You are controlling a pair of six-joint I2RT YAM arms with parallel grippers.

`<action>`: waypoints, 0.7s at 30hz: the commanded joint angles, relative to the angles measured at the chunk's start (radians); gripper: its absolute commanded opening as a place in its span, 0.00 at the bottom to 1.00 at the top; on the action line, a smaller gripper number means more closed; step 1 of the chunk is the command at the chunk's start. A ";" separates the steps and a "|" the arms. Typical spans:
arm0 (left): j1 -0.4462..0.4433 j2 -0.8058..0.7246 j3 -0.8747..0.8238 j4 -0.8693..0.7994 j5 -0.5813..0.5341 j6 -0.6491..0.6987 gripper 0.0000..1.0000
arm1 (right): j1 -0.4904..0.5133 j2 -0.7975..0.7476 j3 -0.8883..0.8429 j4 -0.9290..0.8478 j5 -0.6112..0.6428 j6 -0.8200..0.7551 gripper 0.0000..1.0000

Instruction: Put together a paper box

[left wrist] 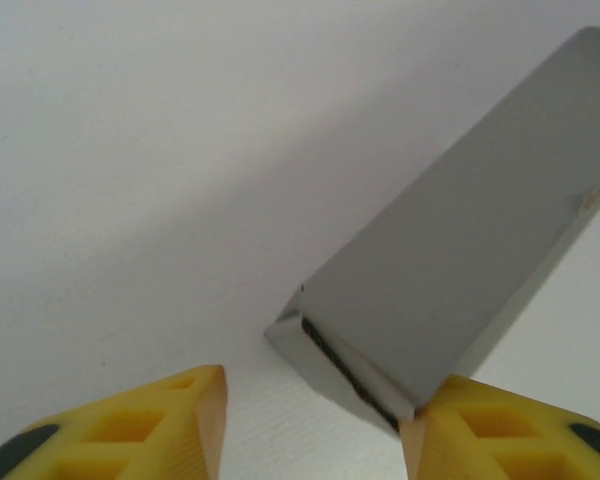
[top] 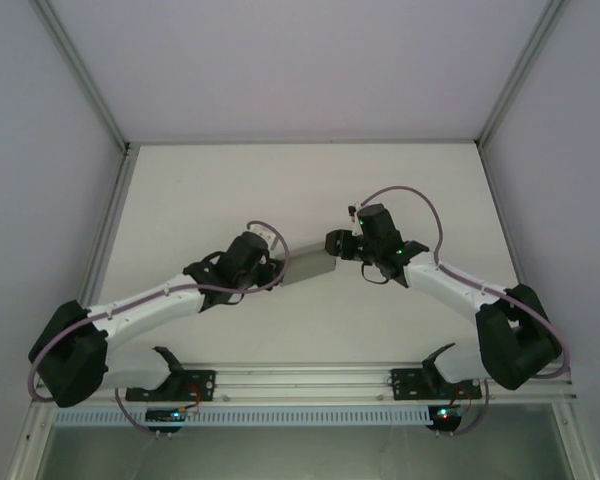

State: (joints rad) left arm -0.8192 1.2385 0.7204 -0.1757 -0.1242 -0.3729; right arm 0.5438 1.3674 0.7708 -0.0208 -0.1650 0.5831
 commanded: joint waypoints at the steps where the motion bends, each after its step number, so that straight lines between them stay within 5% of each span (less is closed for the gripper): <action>1: 0.021 -0.038 -0.020 -0.069 0.134 0.055 0.53 | 0.001 0.056 -0.060 -0.157 0.022 0.018 0.42; 12: 0.111 -0.067 0.052 -0.022 0.269 -0.022 0.75 | 0.001 0.061 -0.085 -0.148 0.033 0.037 0.40; 21: 0.194 0.044 0.103 -0.018 0.348 -0.084 0.71 | 0.000 0.062 -0.095 -0.137 0.031 0.044 0.40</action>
State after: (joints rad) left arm -0.6281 1.2476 0.7929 -0.1898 0.1734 -0.4393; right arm 0.5434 1.3754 0.7418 0.0425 -0.1730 0.6258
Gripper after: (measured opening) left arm 0.716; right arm 0.403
